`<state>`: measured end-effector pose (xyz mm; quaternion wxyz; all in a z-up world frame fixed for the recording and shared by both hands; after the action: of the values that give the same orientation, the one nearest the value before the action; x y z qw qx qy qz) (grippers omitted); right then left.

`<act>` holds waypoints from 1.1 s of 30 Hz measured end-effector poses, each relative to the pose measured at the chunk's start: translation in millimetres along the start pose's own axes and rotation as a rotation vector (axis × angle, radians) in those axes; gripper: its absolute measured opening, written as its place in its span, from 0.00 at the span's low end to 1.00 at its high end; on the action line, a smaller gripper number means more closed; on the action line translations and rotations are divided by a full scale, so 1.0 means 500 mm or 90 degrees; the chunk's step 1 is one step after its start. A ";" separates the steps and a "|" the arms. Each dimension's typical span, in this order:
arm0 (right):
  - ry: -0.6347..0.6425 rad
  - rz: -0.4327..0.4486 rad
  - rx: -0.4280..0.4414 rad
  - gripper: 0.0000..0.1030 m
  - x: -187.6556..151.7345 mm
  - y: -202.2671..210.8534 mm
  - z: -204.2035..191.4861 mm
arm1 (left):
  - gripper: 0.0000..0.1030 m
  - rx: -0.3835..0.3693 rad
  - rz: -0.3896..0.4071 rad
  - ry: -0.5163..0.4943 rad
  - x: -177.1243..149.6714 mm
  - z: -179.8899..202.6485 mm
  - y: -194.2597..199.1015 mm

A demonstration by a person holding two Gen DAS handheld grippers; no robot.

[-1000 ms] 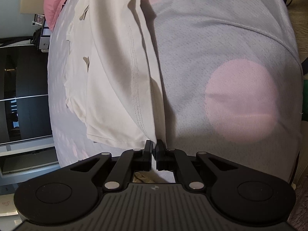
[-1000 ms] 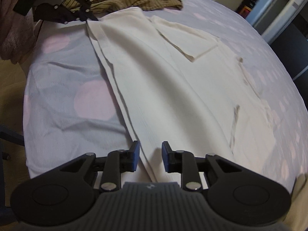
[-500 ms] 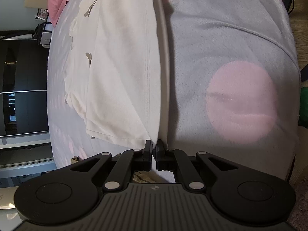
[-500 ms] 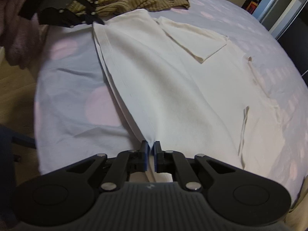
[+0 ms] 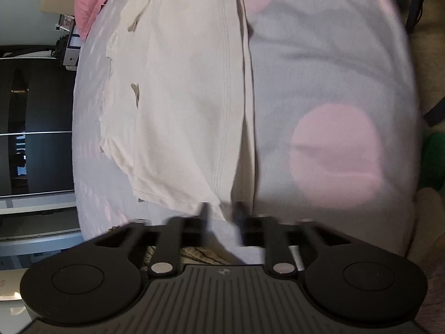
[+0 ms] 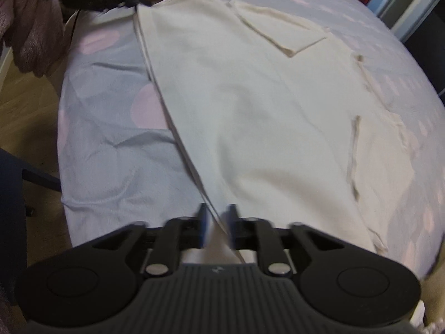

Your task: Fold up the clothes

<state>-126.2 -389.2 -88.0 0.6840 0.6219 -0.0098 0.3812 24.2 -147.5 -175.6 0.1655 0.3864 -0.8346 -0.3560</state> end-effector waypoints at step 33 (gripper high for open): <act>0.172 -0.068 -0.214 0.17 -0.158 0.012 0.031 | 0.06 0.075 -0.020 -0.046 0.029 0.058 -0.052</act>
<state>-178.4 -443.1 -118.0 0.7924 0.4422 0.0515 0.4170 12.5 -156.9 -214.3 0.1064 0.3955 -0.8532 -0.3231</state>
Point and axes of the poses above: each gripper's, at about its wrist camera, not at the fingertips, and y roughly against the way its jaws point, z to its right, x to its top, the point moved 5 cm from there along -y, roughly the way its jaws point, and after that the axes turned 6 degrees about z, right-handed, at the moved point
